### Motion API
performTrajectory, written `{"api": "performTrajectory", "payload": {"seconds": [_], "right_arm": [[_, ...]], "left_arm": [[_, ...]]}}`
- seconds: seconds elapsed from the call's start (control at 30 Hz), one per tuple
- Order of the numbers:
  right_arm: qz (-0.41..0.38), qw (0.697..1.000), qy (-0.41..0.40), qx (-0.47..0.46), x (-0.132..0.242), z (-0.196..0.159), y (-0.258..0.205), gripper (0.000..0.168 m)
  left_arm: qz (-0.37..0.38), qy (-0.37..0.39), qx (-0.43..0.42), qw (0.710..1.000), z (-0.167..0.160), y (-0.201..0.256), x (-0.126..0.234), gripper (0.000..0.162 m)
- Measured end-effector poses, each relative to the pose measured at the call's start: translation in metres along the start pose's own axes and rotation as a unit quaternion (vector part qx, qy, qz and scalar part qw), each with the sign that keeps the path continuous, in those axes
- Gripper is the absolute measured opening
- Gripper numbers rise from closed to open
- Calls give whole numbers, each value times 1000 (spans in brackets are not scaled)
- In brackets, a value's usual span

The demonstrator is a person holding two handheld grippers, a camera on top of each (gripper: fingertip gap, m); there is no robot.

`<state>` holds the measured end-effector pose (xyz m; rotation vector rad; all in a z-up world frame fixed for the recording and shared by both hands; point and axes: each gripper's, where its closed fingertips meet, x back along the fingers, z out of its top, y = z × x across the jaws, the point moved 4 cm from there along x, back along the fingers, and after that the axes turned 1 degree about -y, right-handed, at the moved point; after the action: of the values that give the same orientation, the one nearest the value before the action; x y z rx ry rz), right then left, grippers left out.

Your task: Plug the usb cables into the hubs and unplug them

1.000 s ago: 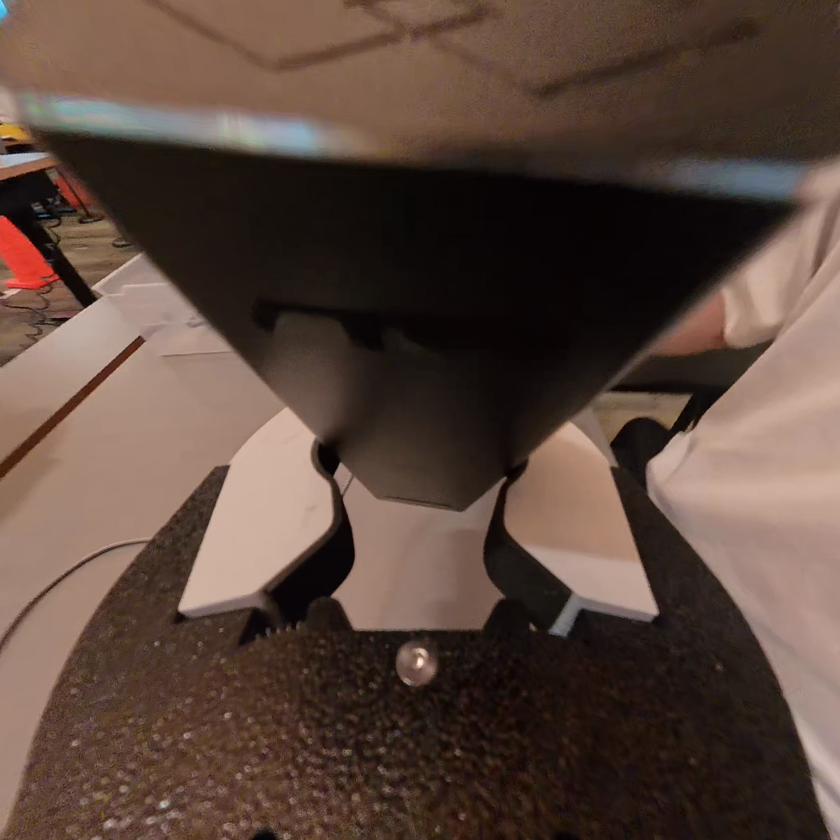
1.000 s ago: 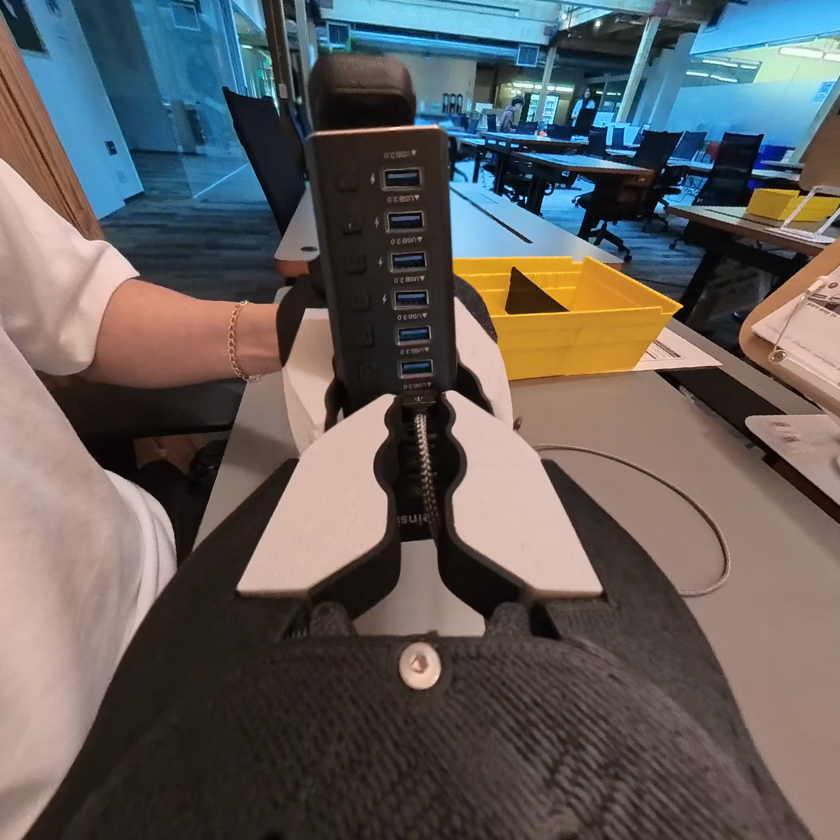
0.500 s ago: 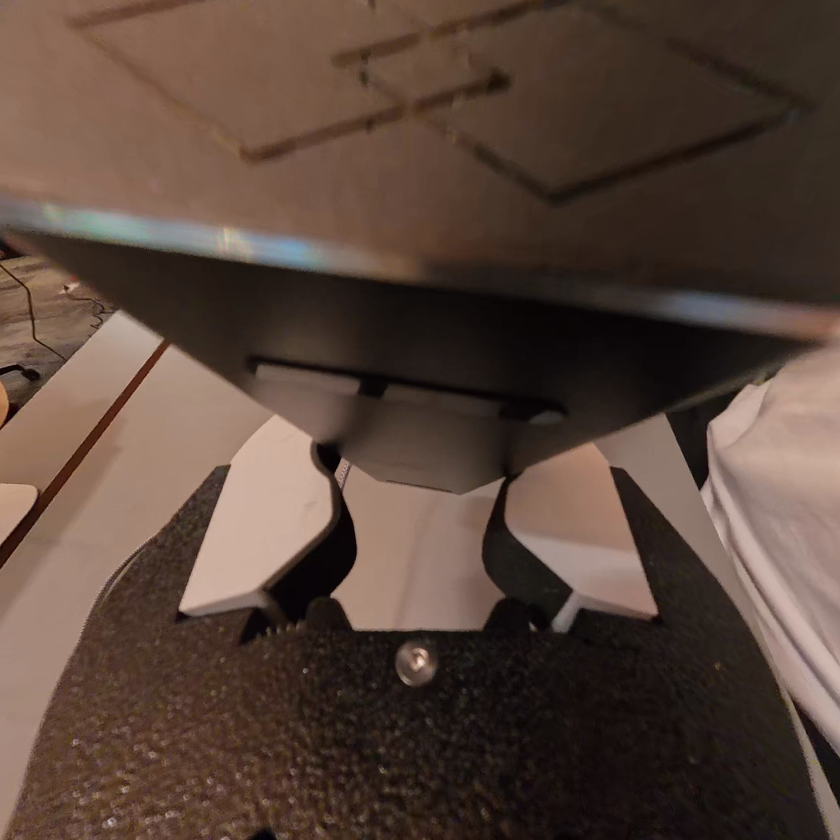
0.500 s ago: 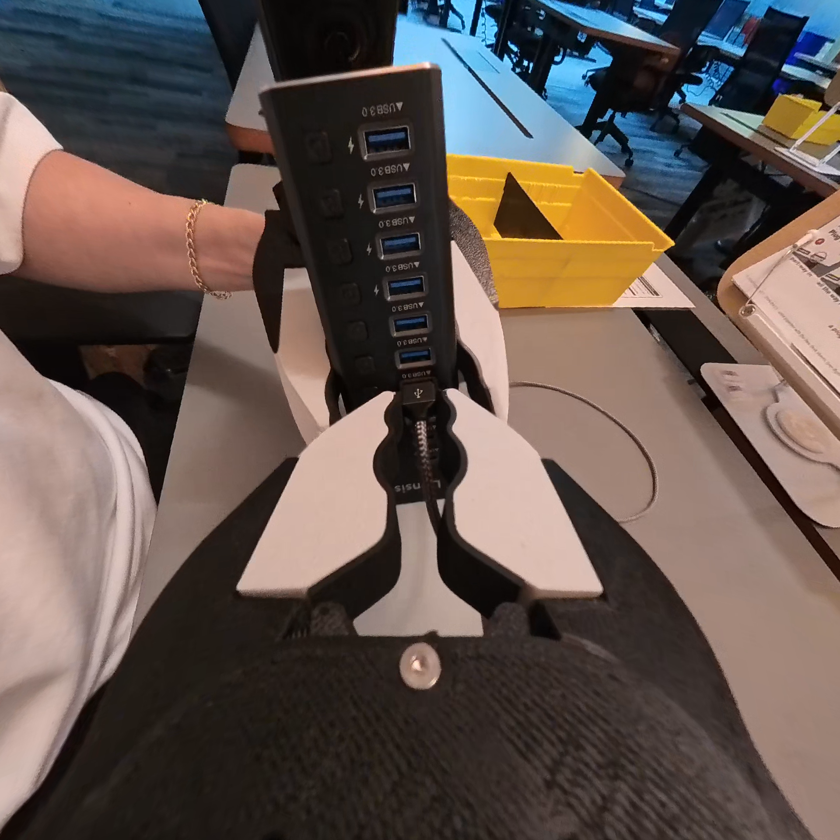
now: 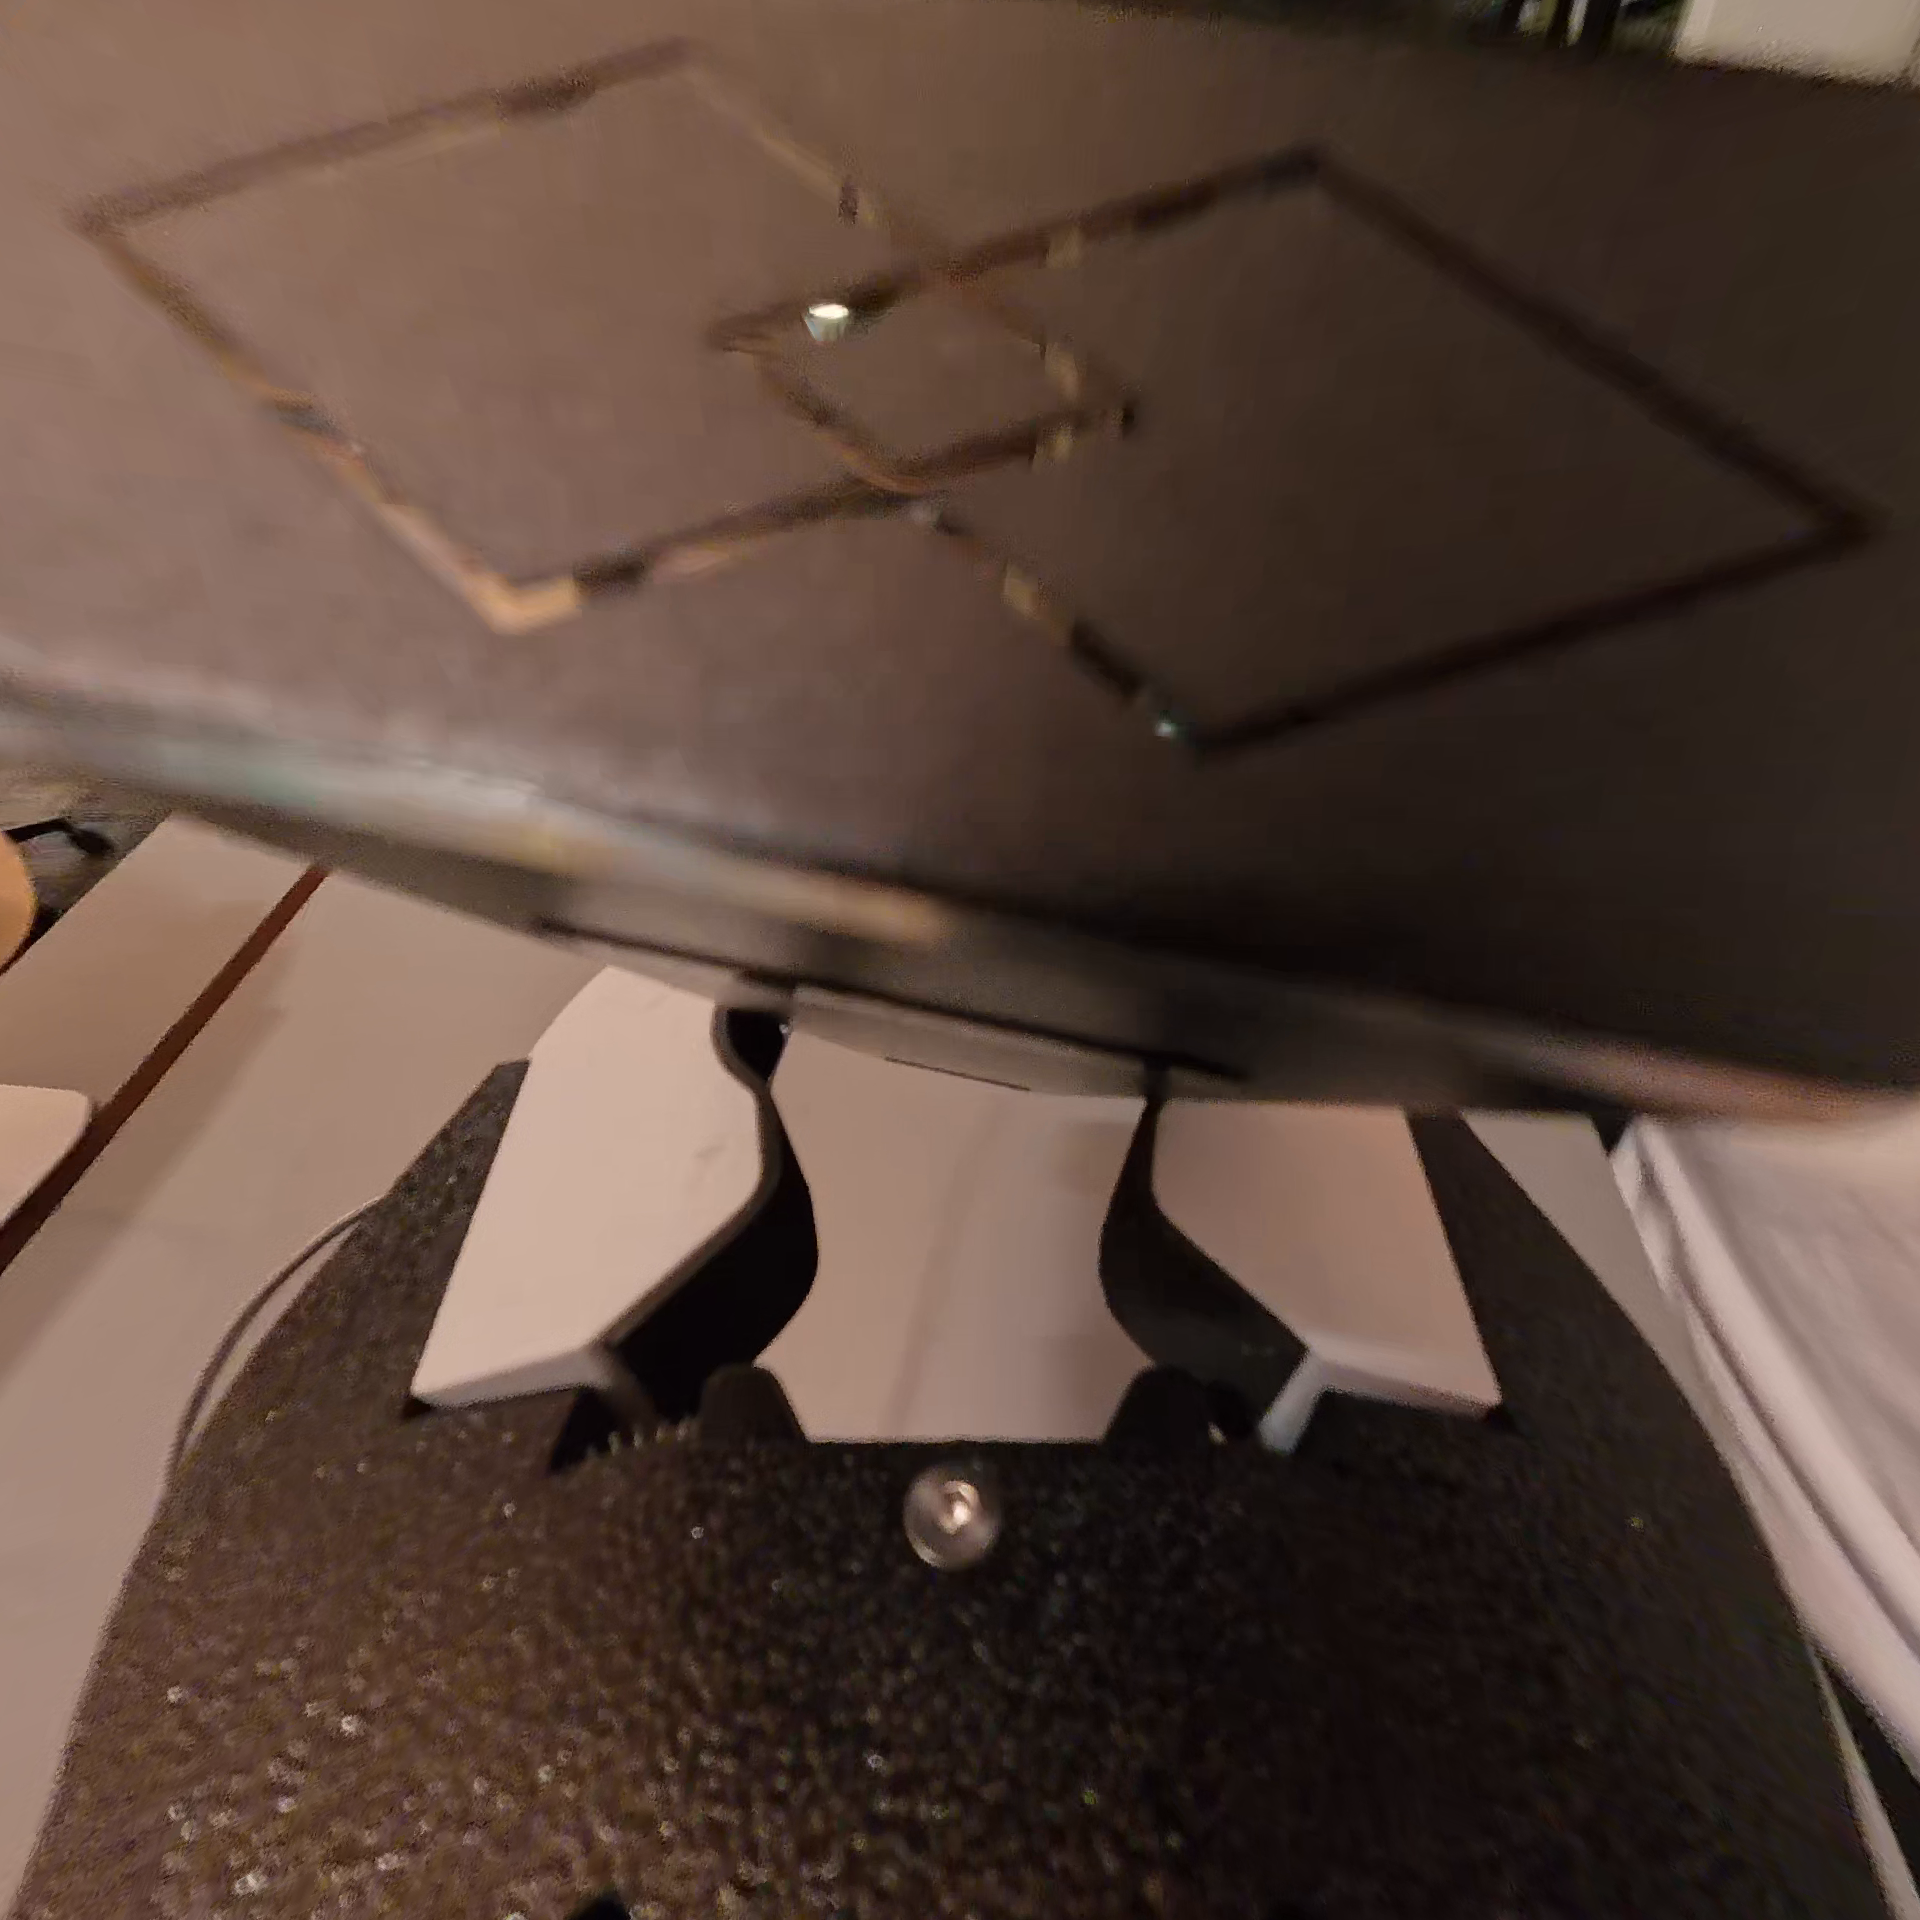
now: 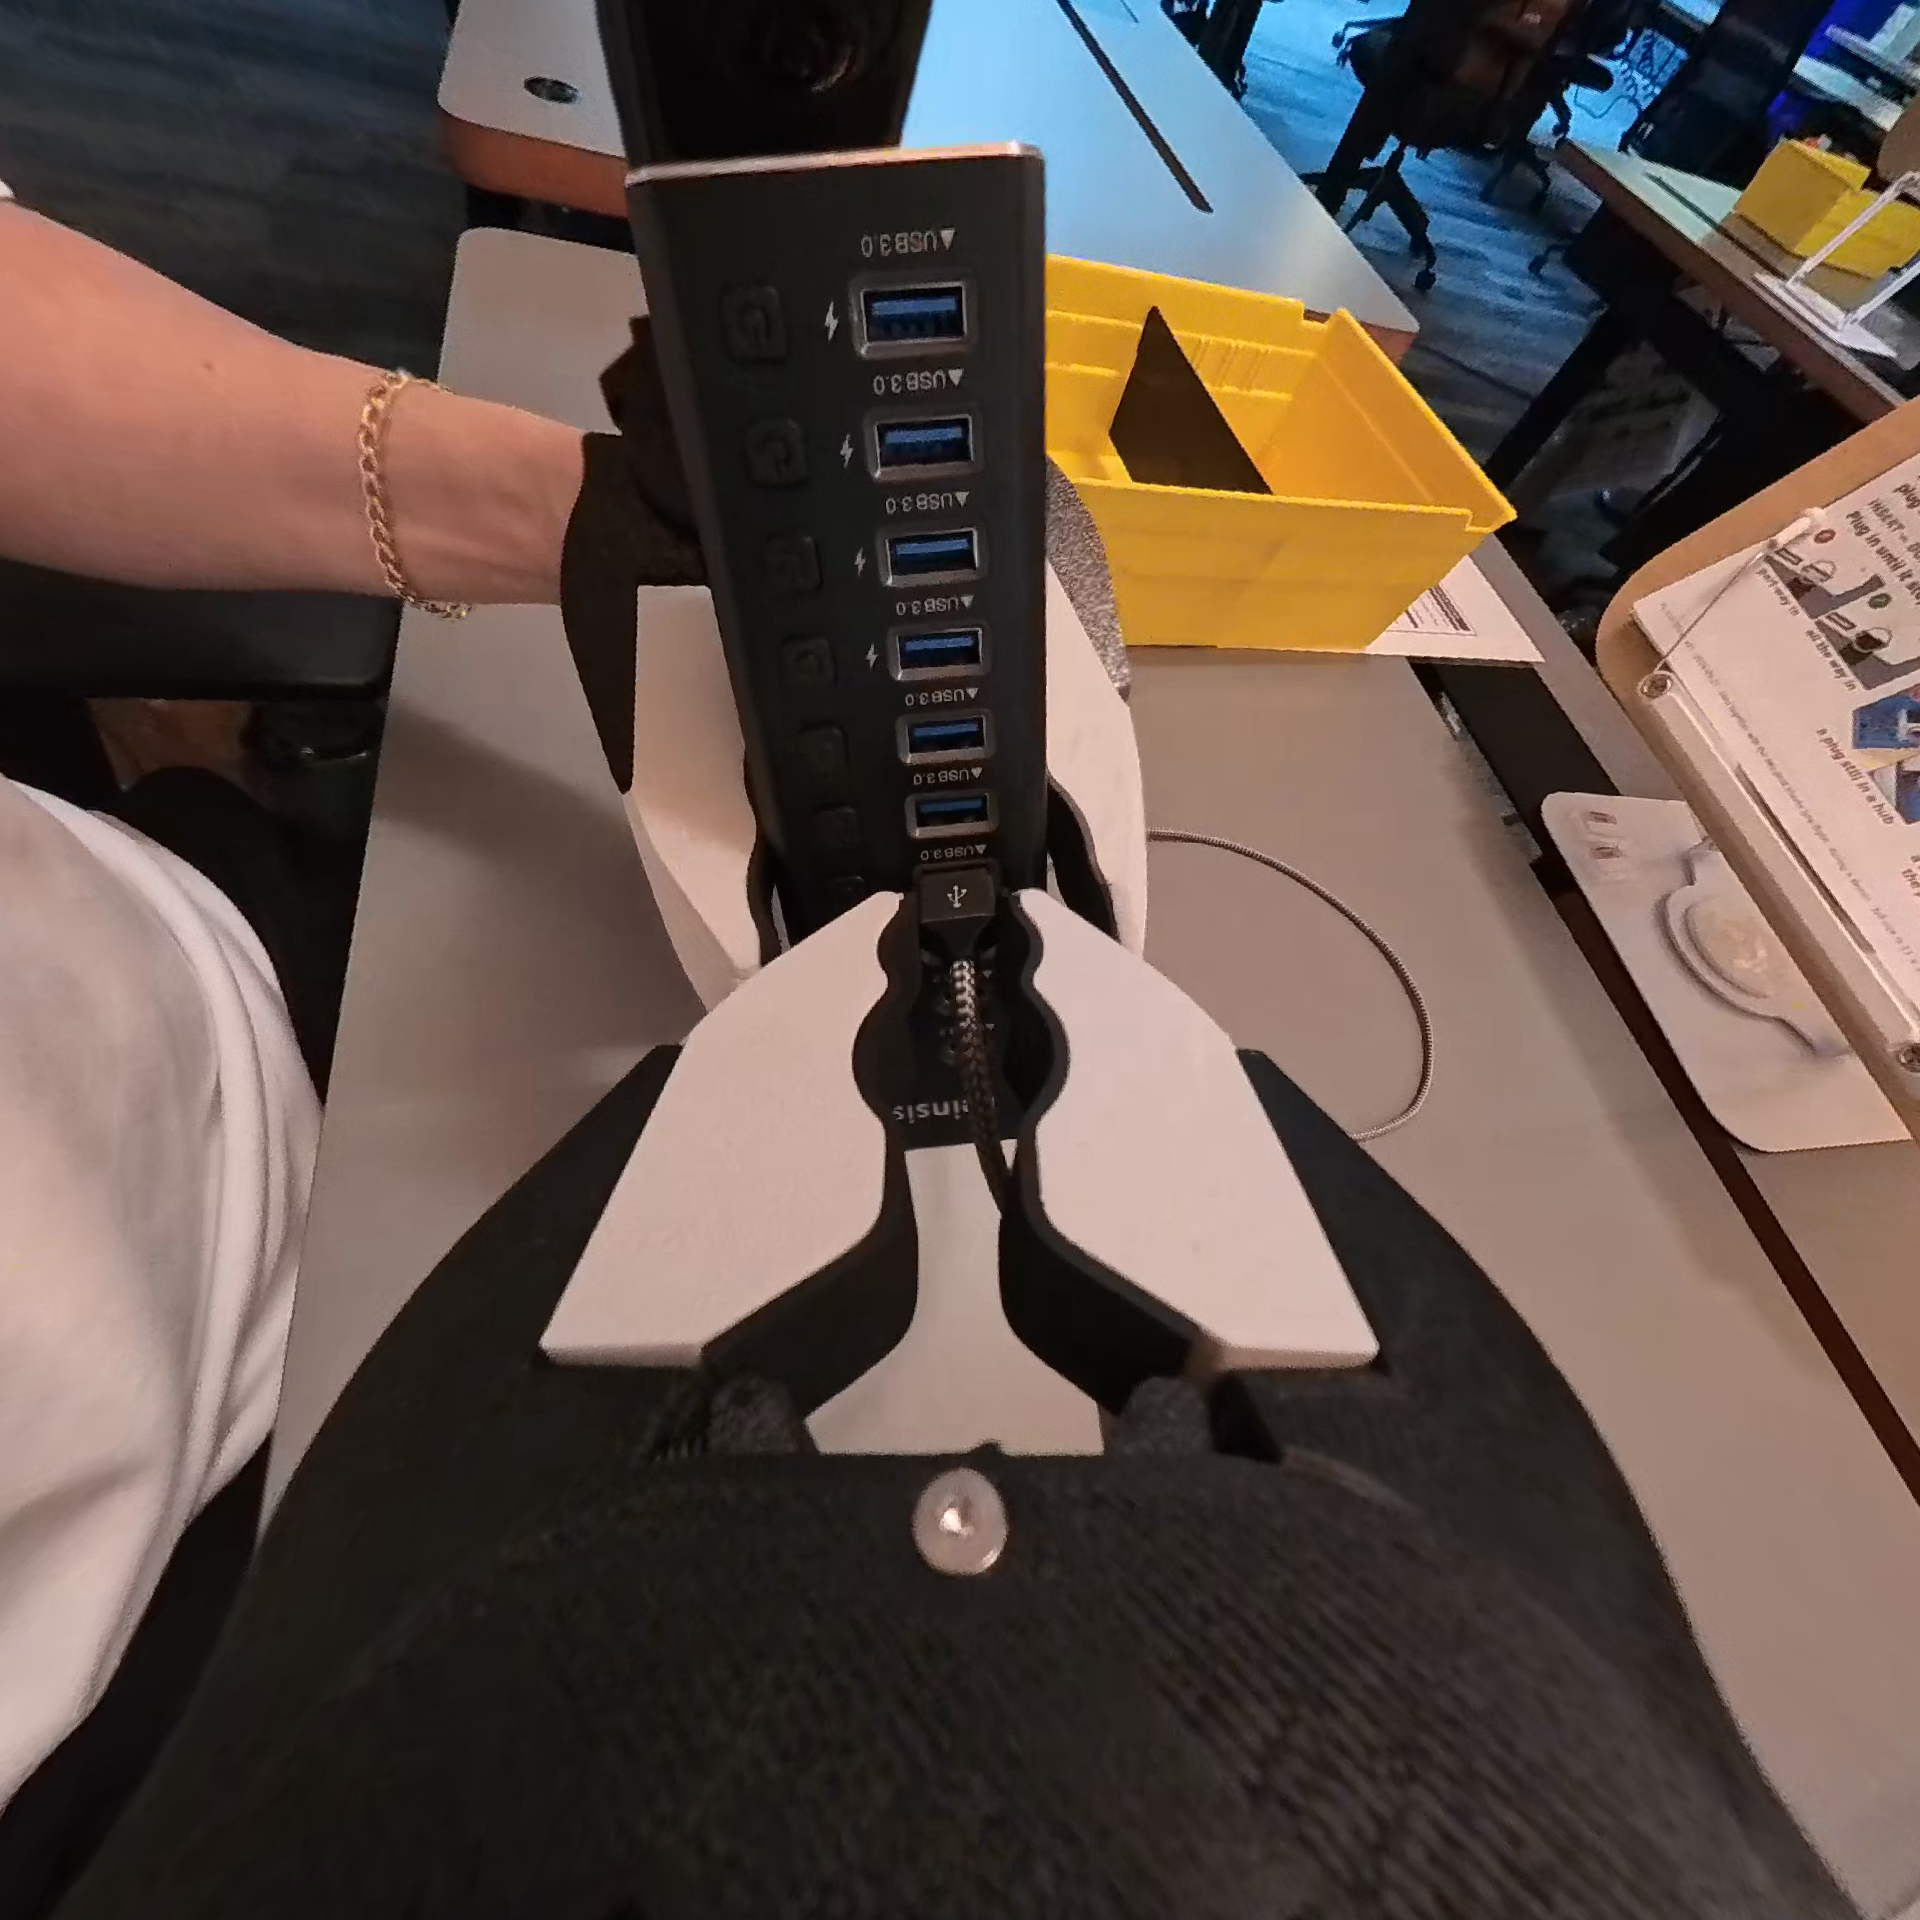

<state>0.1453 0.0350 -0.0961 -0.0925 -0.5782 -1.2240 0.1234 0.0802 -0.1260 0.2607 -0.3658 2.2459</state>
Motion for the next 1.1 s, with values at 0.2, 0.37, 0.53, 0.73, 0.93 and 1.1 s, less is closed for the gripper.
{"api": "performTrajectory", "payload": {"seconds": [0.2,0.37,0.53,0.73,0.93,1.1], "right_arm": [[18,999,10,-24,-1,-3,0,15],[8,999,2,-36,5,-10,8,16],[29,999,21,-32,10,0,16,15],[73,994,47,-68,1,3,10,15],[93,992,41,-76,-14,0,1,15],[76,996,16,-42,-8,1,1,14]], "left_arm": [[5,-18,-5,1000,-4,0,1,65],[14,21,34,999,7,-10,19,56],[2,-9,-8,1000,14,-15,16,58],[-56,44,43,997,7,-4,9,63],[-87,80,82,990,13,3,4,76],[-71,14,46,996,0,6,-2,72]]}}
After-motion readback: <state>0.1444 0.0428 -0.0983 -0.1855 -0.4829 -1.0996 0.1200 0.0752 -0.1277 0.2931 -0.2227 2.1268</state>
